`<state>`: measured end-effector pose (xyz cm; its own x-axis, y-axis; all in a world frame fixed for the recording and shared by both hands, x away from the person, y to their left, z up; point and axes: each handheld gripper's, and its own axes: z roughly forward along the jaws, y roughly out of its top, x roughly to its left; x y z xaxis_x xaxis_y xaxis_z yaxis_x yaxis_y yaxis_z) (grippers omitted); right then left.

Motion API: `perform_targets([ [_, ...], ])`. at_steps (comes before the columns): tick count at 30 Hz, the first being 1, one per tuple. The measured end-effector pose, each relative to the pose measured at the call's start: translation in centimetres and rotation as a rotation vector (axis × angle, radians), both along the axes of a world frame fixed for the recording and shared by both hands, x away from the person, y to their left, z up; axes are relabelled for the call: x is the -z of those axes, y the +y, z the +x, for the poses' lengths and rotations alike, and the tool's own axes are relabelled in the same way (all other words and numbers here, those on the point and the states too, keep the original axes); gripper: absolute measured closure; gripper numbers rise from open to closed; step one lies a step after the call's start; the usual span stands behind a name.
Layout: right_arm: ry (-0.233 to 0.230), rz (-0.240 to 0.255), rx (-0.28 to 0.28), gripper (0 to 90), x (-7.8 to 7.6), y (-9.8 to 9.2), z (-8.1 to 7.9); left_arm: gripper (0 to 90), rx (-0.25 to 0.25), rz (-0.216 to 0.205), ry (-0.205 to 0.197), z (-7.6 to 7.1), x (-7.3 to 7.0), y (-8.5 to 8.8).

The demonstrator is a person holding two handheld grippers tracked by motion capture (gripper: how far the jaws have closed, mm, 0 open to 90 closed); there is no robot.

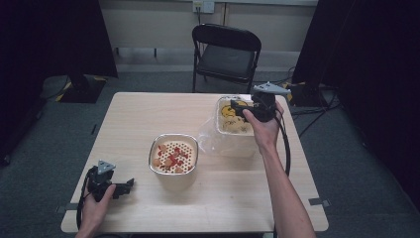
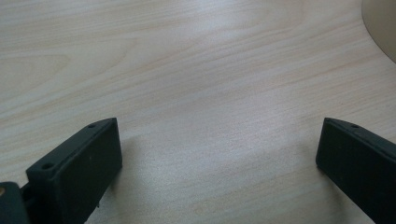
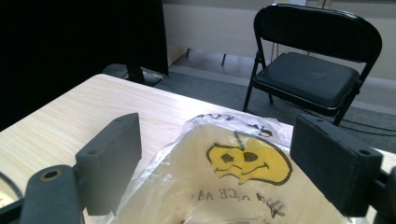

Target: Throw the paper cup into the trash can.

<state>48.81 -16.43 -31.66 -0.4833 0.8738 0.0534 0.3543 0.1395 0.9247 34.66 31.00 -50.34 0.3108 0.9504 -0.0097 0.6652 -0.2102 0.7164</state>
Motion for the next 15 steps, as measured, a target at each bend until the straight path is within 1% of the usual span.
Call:
perform_targets([
  [2,-0.003,0.002,0.000,16.5,-0.2,-0.1,-0.2,0.0,0.000,0.000,0.000,0.0,0.0,0.0],
  [4,0.001,0.005,-0.012,16.5,-0.4,-0.3,-0.6,0.0,0.000,0.000,0.000,0.0,0.0,0.0],
  [6,0.001,-0.005,-0.016,16.5,-0.6,-0.5,-1.1,0.0,0.000,0.000,0.000,0.0,0.0,0.0],
  [10,-0.012,-0.040,-0.029,16.5,-0.8,-0.6,-2.6,0.0,0.000,0.000,0.000,0.0,0.0,0.0],
  [13,-0.025,-0.054,-0.035,16.5,-0.8,-0.9,-3.8,0.0,0.000,0.000,0.000,0.0,0.0,0.0],
  [15,-0.020,-0.051,-0.044,16.5,-0.7,-1.1,-4.6,0.0,0.000,-0.001,0.000,0.0,0.0,0.0],
])
